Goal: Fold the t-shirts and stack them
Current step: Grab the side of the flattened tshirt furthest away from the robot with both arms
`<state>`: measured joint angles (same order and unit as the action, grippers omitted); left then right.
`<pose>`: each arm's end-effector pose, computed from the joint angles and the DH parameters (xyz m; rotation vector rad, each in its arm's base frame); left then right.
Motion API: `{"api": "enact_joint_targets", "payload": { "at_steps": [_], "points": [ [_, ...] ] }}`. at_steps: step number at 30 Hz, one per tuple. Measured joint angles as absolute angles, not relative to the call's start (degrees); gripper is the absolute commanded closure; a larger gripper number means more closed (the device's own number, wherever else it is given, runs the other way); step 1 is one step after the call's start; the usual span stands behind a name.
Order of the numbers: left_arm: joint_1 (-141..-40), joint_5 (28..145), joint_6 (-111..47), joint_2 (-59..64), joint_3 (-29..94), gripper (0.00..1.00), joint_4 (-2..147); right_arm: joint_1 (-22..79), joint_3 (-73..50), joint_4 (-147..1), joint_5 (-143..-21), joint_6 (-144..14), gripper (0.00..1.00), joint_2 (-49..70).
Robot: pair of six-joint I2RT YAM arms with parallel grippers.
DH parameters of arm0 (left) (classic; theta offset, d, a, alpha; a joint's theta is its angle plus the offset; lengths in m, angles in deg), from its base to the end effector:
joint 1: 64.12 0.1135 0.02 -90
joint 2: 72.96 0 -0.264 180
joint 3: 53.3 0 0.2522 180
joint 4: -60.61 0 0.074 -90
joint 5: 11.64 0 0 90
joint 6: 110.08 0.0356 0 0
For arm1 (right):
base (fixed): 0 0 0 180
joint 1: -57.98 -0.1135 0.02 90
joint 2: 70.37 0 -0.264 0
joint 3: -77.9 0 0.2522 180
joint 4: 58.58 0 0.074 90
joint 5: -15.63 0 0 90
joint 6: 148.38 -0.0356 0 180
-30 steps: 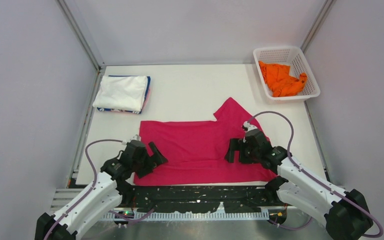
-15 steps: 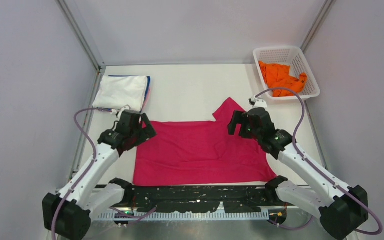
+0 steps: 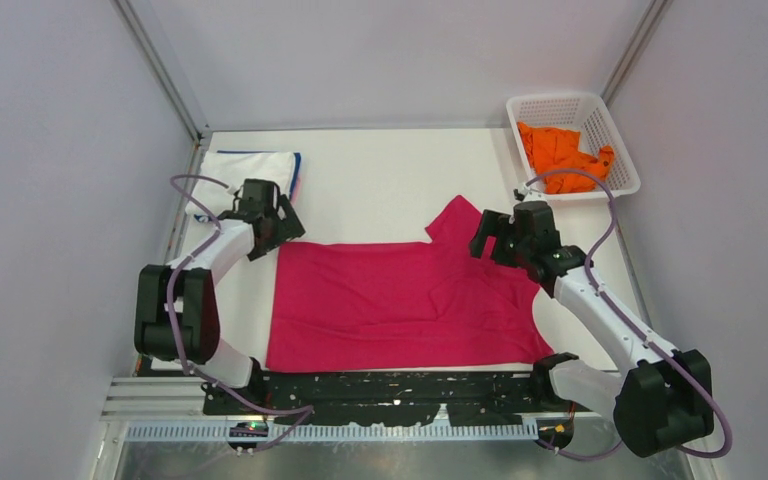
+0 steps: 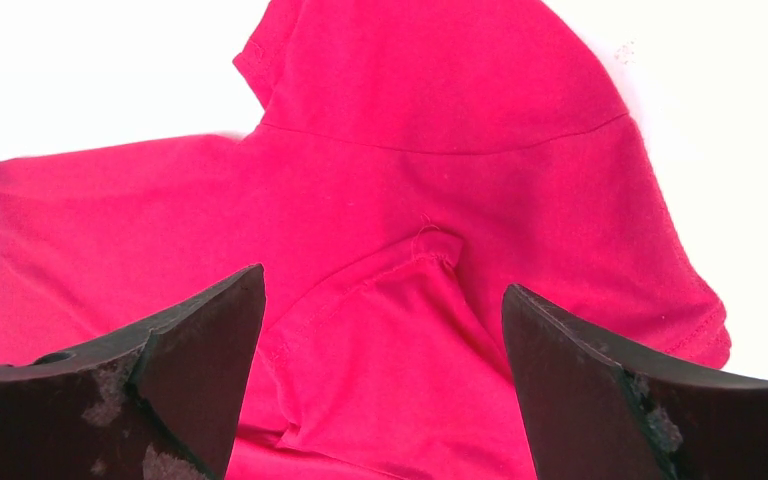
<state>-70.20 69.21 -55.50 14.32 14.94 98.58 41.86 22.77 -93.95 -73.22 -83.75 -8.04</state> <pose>0.3042 -0.0267 0.2034 -0.7036 2.4492 -0.0766 0.2195 0.0627 0.2416 0.1988 2.3301 0.3419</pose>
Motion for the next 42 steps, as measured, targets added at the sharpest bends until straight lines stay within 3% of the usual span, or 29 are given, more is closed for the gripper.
{"api": "enact_joint_targets", "payload": {
  "at_steps": [4,9,23,42],
  "points": [
    [-69.6,71.0,-54.3,17.4,14.9,0.04,94.3,42.5,22.8,-93.3,-74.6,-82.9,0.05,-8.1],
    [-69.6,72.9,-54.1,21.5,15.1,0.01,90.0,42.5,22.8,-93.1,-75.2,-81.8,0.05,-8.3],
    [-69.7,76.5,-57.3,24.4,18.3,0.01,90.6,42.5,23.1,-92.9,-73.9,-79.2,0.05,-12.7],
    [-73.7,71.4,-61.0,27.5,26.0,0.02,106.5,42.5,23.5,-92.9,-72.8,-76.0,0.05,-15.9]
  ]
}}
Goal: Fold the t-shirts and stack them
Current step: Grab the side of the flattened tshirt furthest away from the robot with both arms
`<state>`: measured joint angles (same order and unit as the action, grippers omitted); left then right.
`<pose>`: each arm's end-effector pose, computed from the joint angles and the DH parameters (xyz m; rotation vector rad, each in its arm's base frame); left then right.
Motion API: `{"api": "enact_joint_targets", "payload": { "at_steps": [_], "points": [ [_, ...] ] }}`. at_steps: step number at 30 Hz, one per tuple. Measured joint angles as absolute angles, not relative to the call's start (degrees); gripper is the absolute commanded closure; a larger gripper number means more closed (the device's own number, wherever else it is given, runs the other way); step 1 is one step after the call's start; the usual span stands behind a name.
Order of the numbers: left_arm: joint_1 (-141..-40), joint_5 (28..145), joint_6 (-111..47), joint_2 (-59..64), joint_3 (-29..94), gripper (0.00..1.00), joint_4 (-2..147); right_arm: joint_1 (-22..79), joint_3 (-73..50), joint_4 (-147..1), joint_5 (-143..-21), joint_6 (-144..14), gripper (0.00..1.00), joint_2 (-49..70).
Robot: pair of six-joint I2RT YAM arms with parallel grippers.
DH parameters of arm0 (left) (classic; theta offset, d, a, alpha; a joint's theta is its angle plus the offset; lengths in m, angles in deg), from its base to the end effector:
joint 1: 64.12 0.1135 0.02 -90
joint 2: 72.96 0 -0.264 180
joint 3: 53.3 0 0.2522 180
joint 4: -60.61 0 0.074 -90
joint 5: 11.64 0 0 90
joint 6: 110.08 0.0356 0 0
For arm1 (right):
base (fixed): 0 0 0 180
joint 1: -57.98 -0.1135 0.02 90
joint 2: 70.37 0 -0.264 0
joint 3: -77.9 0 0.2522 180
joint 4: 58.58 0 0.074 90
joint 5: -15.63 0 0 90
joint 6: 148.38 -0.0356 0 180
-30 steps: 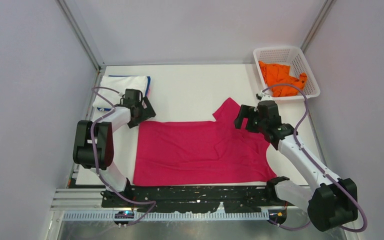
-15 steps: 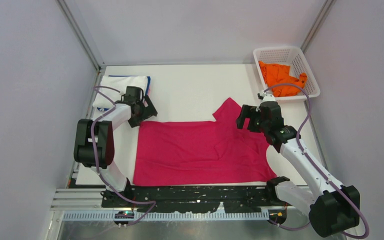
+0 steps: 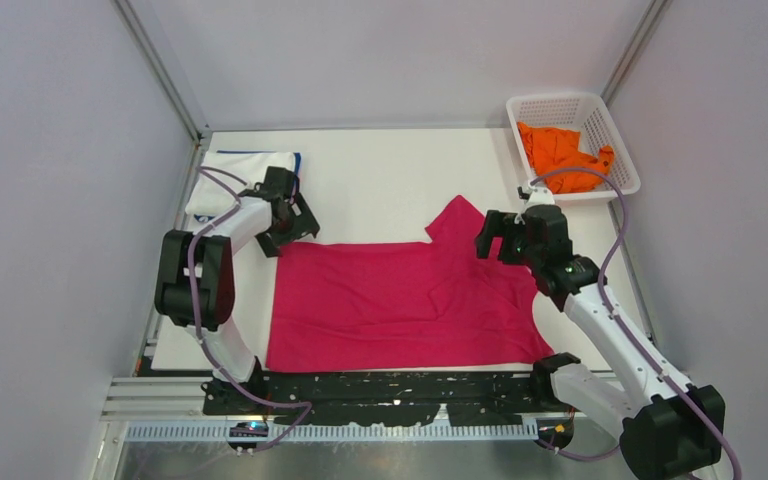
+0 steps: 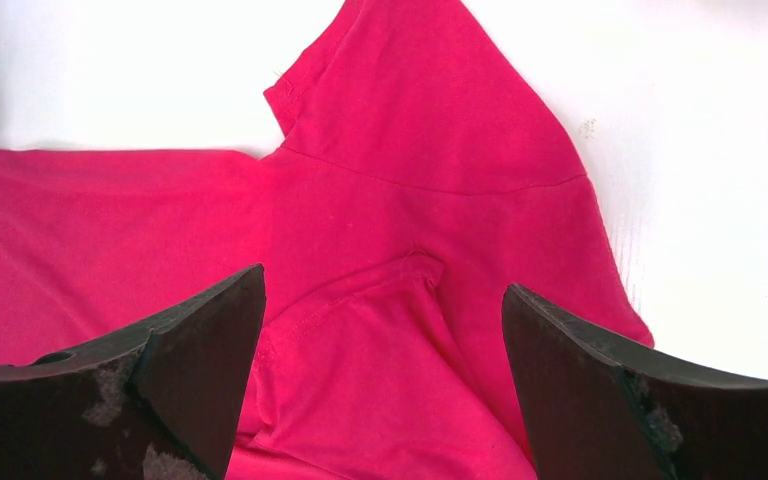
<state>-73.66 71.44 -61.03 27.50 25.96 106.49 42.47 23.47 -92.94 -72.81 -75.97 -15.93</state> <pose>0.3416 -0.0531 0.1812 -0.7706 2.6170 -0.0867 0.2018 0.0550 0.2664 0.0554 2.1854 0.3000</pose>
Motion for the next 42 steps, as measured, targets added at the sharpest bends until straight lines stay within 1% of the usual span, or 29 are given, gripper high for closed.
{"api": "enact_joint_targets", "payload": {
  "at_steps": [5,9,16,24,34,42],
  "points": [
    [-73.7,70.4,-63.2,28.0,26.8,0.03,107.4,42.5,24.5,-92.0,-73.5,-75.7,0.05,-16.1],
    [-73.7,70.1,-63.6,28.0,26.8,0.03,107.5,42.5,27.4,-88.9,-76.3,-76.4,0.05,-15.0],
    [-73.7,70.0,-63.6,28.0,26.8,0.02,107.5,42.5,29.8,-86.6,-78.3,-79.6,0.05,-4.5],
    [-73.7,70.6,-63.2,28.0,26.8,0.02,107.3,42.5,31.5,-86.3,-75.3,-82.4,0.05,2.9],
    [-73.7,70.9,-60.7,27.9,26.3,0.02,107.0,44.8,31.7,-83.6,-73.6,-84.6,0.05,3.6],
    [-73.7,73.4,-59.2,27.3,25.1,0.03,104.2,49.6,31.7,-83.2,-73.9,-85.3,0.05,3.8]
  ]
}}
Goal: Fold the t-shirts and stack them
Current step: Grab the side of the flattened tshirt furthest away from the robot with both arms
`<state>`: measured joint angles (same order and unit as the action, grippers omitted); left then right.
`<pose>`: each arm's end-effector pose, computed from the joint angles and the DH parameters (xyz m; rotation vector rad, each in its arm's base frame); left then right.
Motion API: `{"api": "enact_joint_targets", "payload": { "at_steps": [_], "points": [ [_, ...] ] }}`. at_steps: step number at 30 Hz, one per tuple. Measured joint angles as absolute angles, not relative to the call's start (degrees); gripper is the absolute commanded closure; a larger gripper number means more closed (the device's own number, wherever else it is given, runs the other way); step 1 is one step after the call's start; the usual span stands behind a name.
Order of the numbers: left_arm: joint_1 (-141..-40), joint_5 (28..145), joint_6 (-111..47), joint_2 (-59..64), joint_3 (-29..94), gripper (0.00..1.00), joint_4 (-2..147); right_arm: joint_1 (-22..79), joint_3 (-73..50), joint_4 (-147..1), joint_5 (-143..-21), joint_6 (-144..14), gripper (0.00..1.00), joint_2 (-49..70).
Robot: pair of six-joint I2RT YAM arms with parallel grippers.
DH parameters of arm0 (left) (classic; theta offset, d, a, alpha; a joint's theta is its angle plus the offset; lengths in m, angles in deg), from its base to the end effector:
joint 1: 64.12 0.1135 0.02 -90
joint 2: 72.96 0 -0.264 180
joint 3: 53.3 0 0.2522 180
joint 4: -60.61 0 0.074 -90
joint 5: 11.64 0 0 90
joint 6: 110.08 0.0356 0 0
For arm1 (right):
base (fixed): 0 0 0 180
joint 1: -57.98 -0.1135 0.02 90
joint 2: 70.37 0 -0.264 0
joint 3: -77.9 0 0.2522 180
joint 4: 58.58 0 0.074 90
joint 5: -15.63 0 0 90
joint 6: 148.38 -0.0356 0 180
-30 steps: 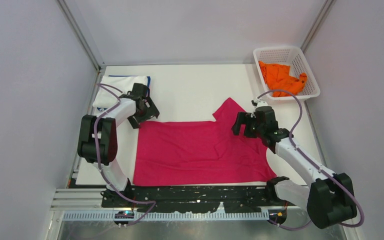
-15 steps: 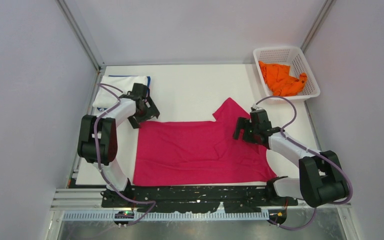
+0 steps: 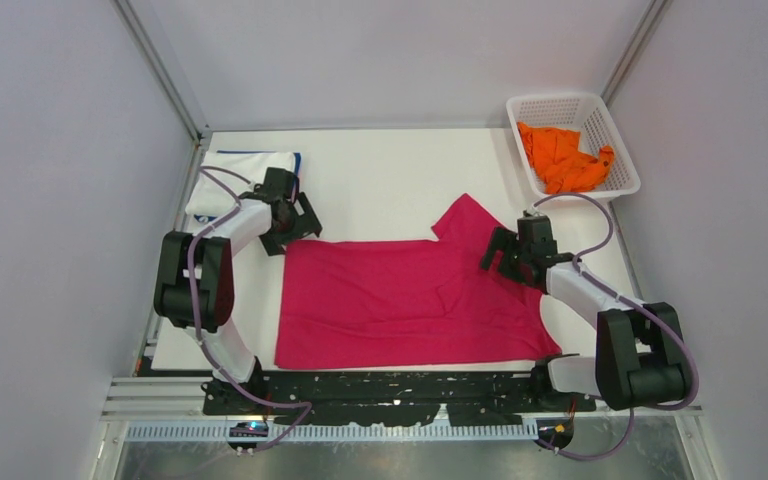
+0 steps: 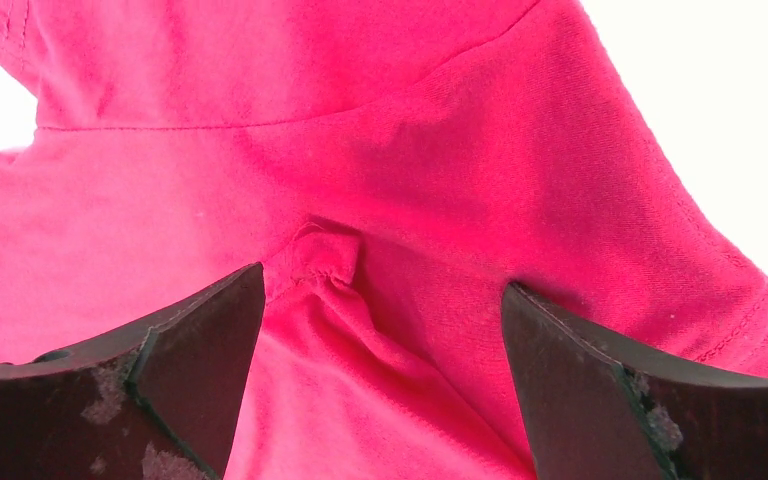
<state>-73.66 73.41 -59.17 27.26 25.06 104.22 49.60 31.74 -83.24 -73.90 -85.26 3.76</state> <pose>0.3421 -0.0544 0.1798 -0.7166 2.6171 -0.1360 0.2346 0.0343 0.1621 0.4063 2.4733 0.2469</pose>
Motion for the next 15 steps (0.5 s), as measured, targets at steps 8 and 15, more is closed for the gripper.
{"api": "enact_joint_targets", "payload": {
  "at_steps": [8,15],
  "points": [
    [-73.8,74.3,-59.4,27.4,25.1,0.04,103.2,52.8,31.1,-83.6,-74.2,-85.0,0.05,4.3],
    [-74.0,74.4,-60.9,29.4,26.6,0.06,102.8,53.1,29.2,-86.4,-73.5,-83.7,0.05,5.6]
  ]
}}
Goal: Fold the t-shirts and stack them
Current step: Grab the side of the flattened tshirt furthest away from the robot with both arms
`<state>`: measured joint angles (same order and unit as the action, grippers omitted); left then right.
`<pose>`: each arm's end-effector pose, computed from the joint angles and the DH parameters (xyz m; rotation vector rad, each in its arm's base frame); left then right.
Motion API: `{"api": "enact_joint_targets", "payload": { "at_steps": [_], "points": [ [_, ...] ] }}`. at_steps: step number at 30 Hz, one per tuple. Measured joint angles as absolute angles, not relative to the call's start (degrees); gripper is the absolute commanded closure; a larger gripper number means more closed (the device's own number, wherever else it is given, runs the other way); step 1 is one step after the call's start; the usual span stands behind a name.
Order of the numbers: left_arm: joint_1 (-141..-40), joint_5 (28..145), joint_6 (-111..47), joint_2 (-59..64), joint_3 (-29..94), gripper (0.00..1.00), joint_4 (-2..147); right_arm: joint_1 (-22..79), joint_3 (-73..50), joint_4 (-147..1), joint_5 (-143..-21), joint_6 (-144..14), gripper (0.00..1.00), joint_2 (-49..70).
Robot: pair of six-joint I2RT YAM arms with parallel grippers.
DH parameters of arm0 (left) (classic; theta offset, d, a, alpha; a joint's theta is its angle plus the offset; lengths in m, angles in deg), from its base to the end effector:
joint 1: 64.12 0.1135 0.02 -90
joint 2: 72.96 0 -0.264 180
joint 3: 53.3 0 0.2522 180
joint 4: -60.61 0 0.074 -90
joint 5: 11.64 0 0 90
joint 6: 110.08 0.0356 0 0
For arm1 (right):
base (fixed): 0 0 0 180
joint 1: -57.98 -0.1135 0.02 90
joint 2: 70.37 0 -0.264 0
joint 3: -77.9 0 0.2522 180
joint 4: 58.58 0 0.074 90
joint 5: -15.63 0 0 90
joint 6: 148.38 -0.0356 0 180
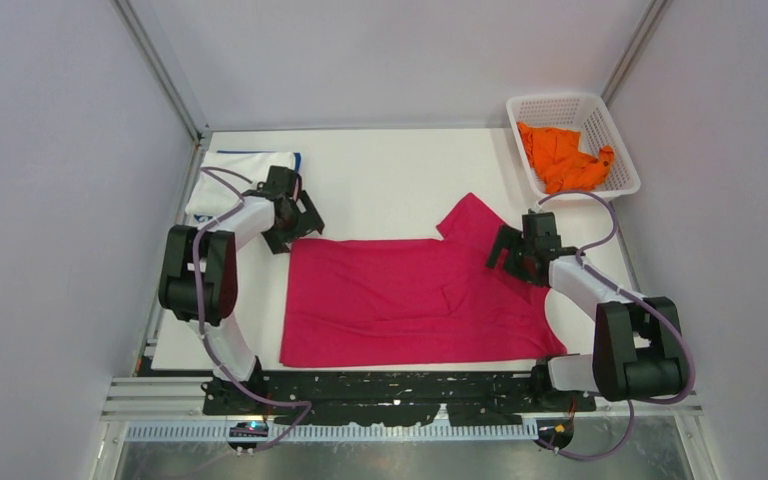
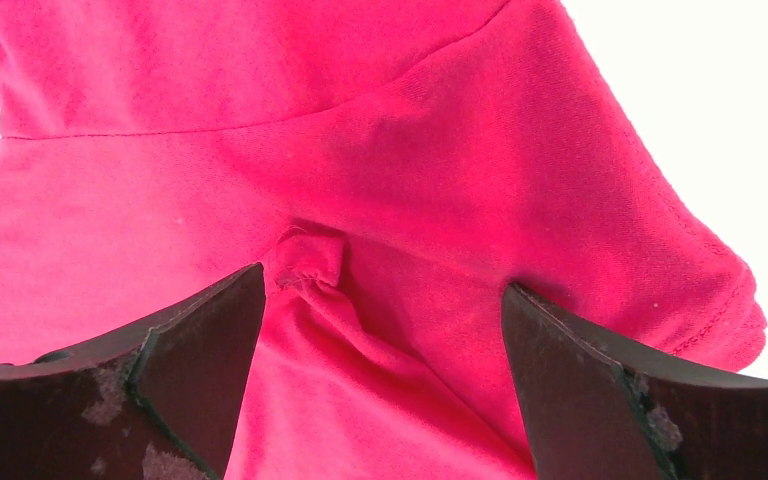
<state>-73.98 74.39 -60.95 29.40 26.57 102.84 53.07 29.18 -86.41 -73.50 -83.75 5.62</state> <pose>0.3515 -0.0586 0.1759 -0.7443 2.6042 -0.1754 0.2421 0.0203 0.1642 0.4576 2.5017 0.1902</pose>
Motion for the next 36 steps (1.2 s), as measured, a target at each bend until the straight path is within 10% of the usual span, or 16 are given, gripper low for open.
{"api": "enact_joint_targets", "payload": {
  "at_steps": [18,23,36],
  "points": [
    [-75.3,75.0,-61.7,35.7,33.3,0.52,106.1,53.4,29.1,-91.0,-73.2,-80.9,0.05,1.2],
    [-77.9,72.6,-61.8,36.0,34.0,1.00,110.1,53.4,29.1,-91.3,-72.5,-80.7,0.05,-1.0],
    [-78.6,68.4,-61.2,29.1,28.4,1.00,107.7,53.5,23.4,-92.0,-73.3,-79.4,0.05,0.5]
  ]
}}
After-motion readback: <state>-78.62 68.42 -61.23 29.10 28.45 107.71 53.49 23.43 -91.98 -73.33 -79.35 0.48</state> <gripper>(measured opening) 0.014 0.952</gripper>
